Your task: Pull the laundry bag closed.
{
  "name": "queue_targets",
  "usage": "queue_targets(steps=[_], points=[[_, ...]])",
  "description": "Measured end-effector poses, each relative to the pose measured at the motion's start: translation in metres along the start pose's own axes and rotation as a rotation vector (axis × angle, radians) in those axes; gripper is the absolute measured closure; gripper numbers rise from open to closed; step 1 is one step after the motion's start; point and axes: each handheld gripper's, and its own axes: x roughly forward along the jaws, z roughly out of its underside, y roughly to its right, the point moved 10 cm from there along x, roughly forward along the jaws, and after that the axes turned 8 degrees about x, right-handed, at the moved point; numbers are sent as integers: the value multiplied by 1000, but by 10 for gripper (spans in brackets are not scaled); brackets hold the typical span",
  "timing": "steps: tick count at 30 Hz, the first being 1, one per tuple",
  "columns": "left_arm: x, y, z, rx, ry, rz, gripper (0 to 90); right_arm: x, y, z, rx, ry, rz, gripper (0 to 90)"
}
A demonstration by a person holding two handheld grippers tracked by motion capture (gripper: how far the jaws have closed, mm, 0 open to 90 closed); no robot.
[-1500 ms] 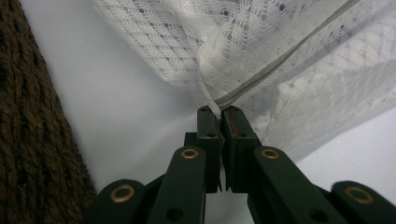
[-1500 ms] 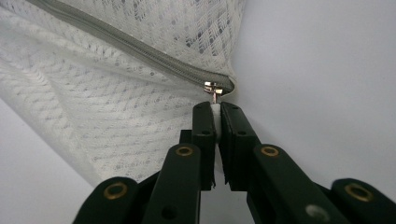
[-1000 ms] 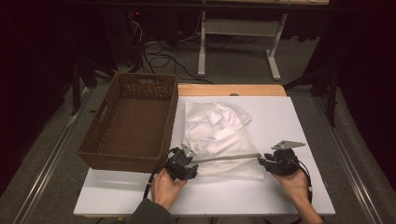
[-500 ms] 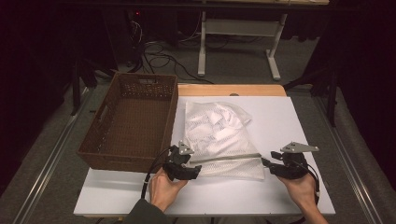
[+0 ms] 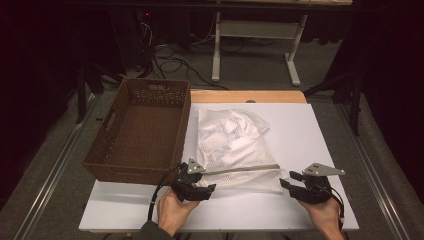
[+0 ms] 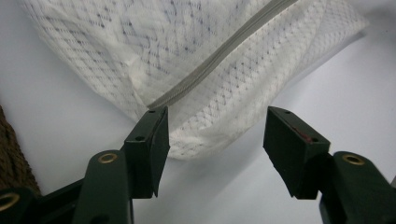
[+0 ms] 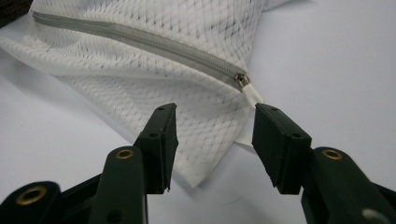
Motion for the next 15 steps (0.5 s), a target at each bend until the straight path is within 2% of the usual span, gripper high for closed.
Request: queue_targets(steps=[5, 12, 15], points=[[4, -3, 7, -11, -8, -3, 408, 4, 2, 10, 13, -14, -1, 508], [8, -7, 10, -13, -8, -8, 408, 10, 4, 17, -7, -29, 23, 509], [10, -9, 11, -6, -10, -15, 409, 13, 6, 20, -34, -38, 41, 508]])
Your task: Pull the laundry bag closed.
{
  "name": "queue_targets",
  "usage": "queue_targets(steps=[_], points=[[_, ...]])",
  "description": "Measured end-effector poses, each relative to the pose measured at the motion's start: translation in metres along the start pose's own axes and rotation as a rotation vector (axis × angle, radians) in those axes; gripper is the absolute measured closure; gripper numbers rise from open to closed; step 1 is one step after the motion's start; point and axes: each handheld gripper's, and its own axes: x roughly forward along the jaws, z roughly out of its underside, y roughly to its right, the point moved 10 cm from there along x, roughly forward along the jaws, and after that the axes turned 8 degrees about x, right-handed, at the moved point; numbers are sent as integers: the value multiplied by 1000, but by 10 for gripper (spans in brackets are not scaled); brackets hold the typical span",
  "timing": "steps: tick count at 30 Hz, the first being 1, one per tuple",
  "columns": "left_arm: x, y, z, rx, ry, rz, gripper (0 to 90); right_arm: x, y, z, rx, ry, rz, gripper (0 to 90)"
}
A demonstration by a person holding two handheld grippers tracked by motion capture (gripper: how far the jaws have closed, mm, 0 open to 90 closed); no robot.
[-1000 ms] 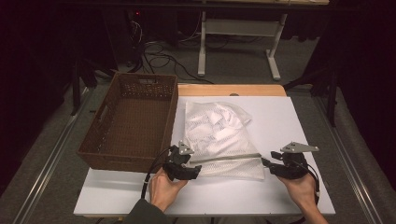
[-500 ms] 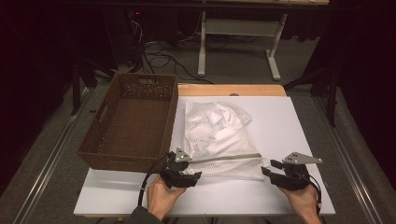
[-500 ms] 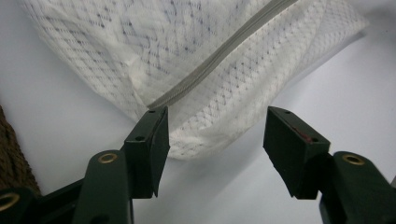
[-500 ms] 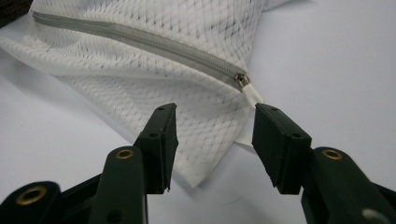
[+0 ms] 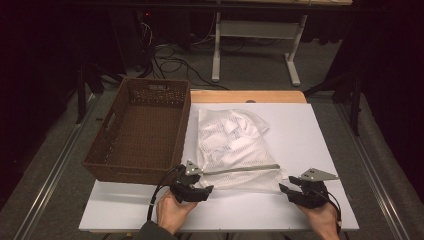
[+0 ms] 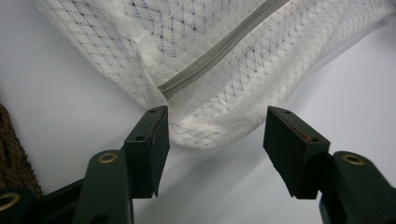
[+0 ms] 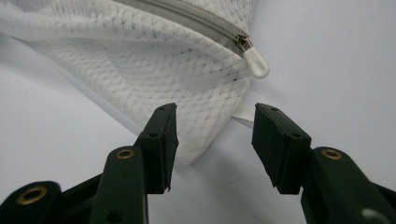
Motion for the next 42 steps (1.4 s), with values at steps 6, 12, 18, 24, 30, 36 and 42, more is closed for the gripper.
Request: queue_targets(steps=[6, 12, 18, 24, 30, 36, 42], points=[[7, -3, 3, 21, -22, -22, 410, 5, 6, 1, -7, 7, 15, 508], [14, -12, 7, -4, -38, -34, 413, 8, 12, 3, -8, 10, 30, 504], [16, -13, 9, -9, -39, -40, 412, 7, 15, 4, 7, 14, 31, 500], [18, -16, 11, -19, -43, -41, 407, 9, 20, 7, 15, 6, 35, 480], [19, -17, 12, -29, -46, -44, 407, 9, 25, 8, 29, 0, 33, 461], [19, -18, 13, -32, -49, -45, 407, 8, 24, 9, 32, 0, 36, 454], [19, -20, 13, -43, -46, -47, 406, 9, 26, 9, 28, 0, 32, 446]])
